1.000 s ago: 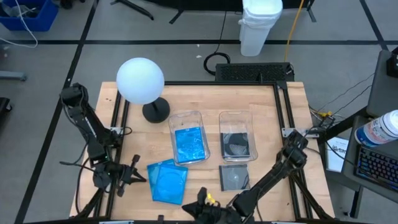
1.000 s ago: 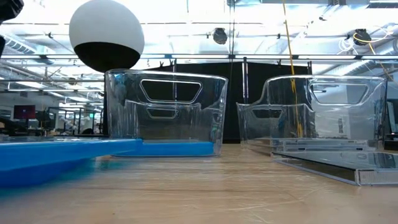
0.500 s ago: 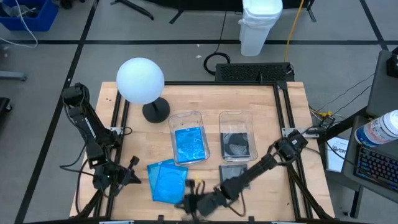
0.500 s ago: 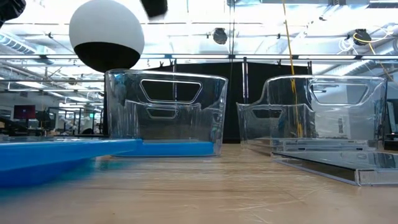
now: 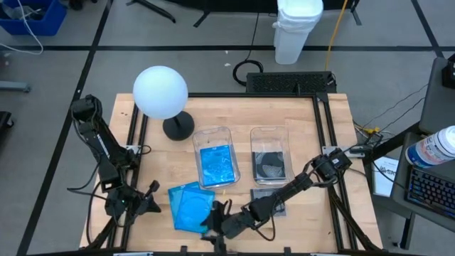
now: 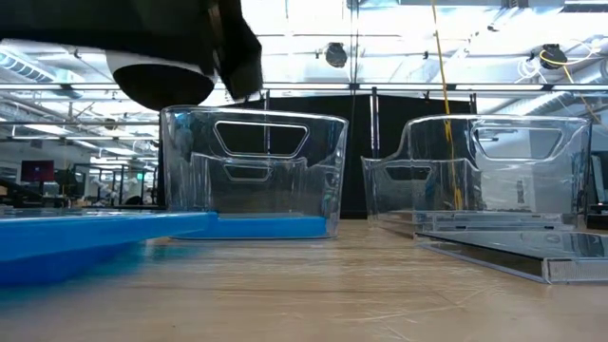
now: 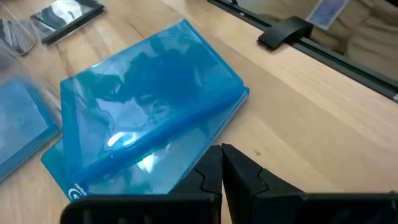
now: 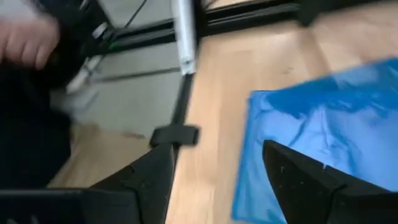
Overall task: Pick & place jewel cases by type
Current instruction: Put the blue CD case into the left transparent bin
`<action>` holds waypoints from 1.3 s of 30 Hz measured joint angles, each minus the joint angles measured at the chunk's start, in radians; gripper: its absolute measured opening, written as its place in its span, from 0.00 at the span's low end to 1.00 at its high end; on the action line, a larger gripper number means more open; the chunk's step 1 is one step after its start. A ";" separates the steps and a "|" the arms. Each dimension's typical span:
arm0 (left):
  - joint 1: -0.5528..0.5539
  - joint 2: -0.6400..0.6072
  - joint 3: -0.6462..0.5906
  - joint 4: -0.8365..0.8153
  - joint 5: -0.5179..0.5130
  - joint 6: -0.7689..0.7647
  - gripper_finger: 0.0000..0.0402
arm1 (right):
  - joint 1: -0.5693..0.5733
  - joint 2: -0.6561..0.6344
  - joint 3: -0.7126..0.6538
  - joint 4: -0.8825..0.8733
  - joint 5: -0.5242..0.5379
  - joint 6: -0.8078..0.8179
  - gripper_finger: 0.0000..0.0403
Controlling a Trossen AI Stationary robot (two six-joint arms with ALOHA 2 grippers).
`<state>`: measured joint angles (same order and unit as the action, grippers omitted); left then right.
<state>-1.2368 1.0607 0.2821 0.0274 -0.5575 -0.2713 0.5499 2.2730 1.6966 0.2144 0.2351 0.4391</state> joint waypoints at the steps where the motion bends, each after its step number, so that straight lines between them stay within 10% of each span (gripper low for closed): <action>1: 0.002 0.000 0.000 0.002 -0.001 0.000 0.03 | 0.010 0.000 0.000 0.001 0.003 -0.049 0.60; 19: 0.056 0.000 0.000 0.102 -0.069 -0.024 0.11 | 0.150 -0.001 0.016 -0.148 0.530 -0.627 0.58; 26: 0.083 0.028 0.000 0.104 -0.003 -0.052 0.11 | 0.099 -0.001 0.003 -0.181 0.478 -0.478 0.57; 39: 0.091 0.222 0.106 0.131 0.011 -0.062 0.12 | 0.083 0.005 0.002 -0.239 0.391 -0.723 0.57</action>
<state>-1.1454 1.2823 0.3882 0.1585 -0.5465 -0.3336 0.6332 2.2779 1.6985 -0.0250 0.6266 -0.2841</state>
